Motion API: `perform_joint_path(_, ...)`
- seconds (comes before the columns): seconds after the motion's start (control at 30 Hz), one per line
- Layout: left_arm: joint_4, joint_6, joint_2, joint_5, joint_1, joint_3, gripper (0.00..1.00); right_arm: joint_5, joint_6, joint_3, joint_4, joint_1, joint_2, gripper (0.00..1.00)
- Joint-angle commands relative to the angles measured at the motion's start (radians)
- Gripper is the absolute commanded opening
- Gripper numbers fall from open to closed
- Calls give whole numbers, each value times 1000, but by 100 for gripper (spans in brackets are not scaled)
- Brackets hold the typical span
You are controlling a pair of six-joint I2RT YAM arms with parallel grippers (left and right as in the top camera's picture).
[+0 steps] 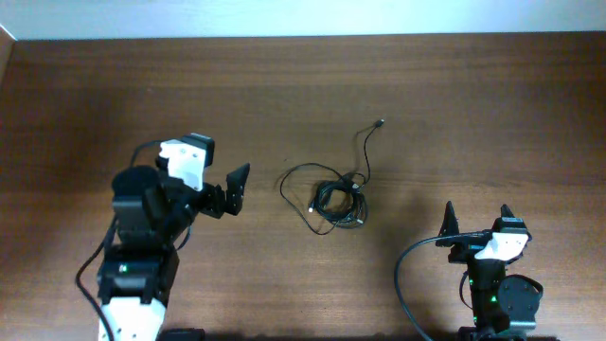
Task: Untangle cables
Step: 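Reach the left gripper forward to the black cable bundle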
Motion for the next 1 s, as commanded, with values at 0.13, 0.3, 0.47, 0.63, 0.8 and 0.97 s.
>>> perform_joint_path(0.13,-42,-9,113,293,-3,23,99,2,-7,-8,-2,4,-6,98)
perform_joint_path(0.3,-71,-10,169,253,-3,23,99,2,-7,-8,-2,4,-6,98)
perform_joint_path(0.47,-137,-31,182,121,-3,23,99,2,-7,-8,-2,4,-6,98)
perform_joint_path(0.63,-161,-99,181,47,-3,23,99,2,-7,-8,-2,4,-6,98)
perform_joint_path(0.8,-209,-109,181,21,-3,23,99,2,-7,-8,-2,4,-6,98)
perform_joint_path(0.97,-211,-145,181,11,-10,25,99,2,-7,-8,-2,4,-6,98)
